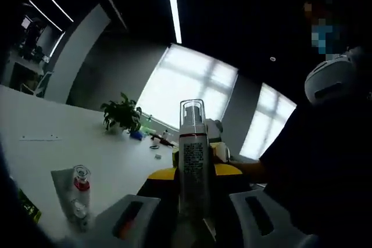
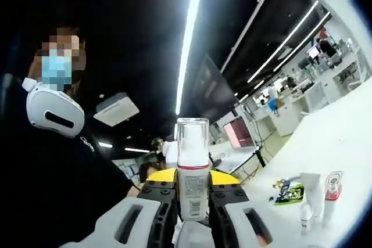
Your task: Arrange the skincare products in the storage area until every visible bottle or jar stands upright without overlapping.
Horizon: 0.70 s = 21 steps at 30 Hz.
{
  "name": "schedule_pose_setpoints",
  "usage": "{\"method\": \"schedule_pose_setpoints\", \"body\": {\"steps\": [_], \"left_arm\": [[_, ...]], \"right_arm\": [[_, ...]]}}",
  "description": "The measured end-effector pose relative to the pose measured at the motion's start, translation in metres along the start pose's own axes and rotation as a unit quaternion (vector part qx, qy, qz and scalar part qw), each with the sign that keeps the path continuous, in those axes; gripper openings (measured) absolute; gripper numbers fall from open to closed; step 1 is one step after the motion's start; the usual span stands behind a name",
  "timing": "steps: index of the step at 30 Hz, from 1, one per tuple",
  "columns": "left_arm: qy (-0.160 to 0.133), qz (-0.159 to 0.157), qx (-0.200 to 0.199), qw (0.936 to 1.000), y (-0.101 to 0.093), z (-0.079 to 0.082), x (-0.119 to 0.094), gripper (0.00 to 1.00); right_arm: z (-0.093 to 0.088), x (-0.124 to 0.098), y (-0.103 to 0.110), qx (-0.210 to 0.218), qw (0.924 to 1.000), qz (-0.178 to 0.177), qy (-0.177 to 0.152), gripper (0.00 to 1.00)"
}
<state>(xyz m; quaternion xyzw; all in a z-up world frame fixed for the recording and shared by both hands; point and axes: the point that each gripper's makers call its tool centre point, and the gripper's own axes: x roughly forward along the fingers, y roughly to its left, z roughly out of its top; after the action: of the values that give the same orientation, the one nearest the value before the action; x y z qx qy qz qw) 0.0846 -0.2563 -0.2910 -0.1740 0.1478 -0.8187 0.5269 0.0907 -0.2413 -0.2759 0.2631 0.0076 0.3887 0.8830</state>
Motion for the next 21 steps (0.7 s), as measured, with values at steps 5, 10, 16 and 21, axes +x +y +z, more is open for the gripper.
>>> {"method": "schedule_pose_setpoints", "body": {"steps": [5,10,16,21], "left_arm": [[-0.006,0.006,0.019,0.9998,-0.002,-0.002,-0.005,0.25],[-0.004,0.026,0.031,0.9992,-0.003,-0.010,-0.006,0.25],[0.029,0.058,0.054,0.9965,0.002,-0.024,-0.009,0.24],[0.079,0.101,0.076,0.9888,0.012,-0.046,-0.016,0.31]], "right_arm": [[-0.004,0.003,0.004,-0.044,0.9989,0.010,0.010,0.08],[-0.010,0.004,0.003,-0.064,0.9975,0.020,0.025,0.08],[-0.021,0.006,-0.001,-0.095,0.9943,0.024,0.042,0.08],[-0.020,-0.001,-0.015,-0.125,0.9916,0.016,0.032,0.08]]}}
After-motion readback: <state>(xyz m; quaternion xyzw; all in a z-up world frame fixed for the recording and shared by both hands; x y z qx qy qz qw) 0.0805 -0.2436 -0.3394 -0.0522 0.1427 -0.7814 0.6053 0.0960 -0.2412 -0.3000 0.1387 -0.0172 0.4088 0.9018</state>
